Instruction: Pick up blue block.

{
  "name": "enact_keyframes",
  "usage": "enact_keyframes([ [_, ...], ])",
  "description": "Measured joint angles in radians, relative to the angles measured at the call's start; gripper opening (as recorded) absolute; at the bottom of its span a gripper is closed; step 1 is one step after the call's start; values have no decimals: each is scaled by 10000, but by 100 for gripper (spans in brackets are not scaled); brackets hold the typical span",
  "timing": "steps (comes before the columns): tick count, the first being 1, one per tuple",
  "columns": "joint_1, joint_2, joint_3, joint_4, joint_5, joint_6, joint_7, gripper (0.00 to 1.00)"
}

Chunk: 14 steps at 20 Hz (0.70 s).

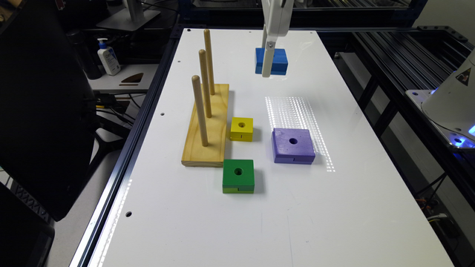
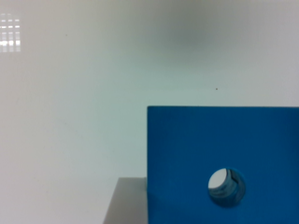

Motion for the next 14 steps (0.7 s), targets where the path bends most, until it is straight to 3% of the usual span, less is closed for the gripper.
enact_keyframes([
  [3,-186,-488,-29,-3,-1,-463,-191,0],
  [6,-324,-652,-29,-1,-1,-592,-320,0],
  [14,-376,-654,-22,6,-1,-591,-361,0],
])
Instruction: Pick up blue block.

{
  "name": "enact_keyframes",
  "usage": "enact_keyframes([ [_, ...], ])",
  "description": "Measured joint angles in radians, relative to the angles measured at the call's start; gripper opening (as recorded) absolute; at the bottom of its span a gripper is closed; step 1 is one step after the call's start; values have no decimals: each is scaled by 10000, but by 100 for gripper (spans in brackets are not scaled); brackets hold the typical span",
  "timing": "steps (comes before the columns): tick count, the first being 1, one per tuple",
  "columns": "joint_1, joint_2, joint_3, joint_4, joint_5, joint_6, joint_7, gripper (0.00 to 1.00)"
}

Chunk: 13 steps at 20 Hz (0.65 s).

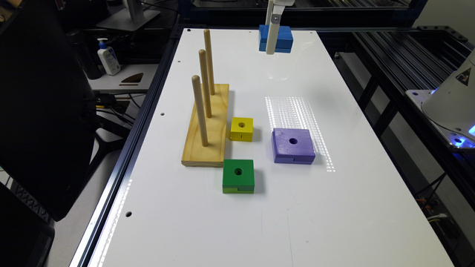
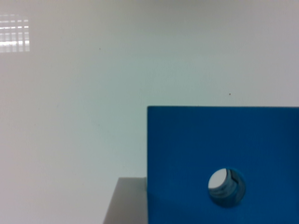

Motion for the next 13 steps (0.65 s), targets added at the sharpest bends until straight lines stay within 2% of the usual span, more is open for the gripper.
enact_keyframes([
  [13,-13,-125,3,16,0,-11,-2,0],
])
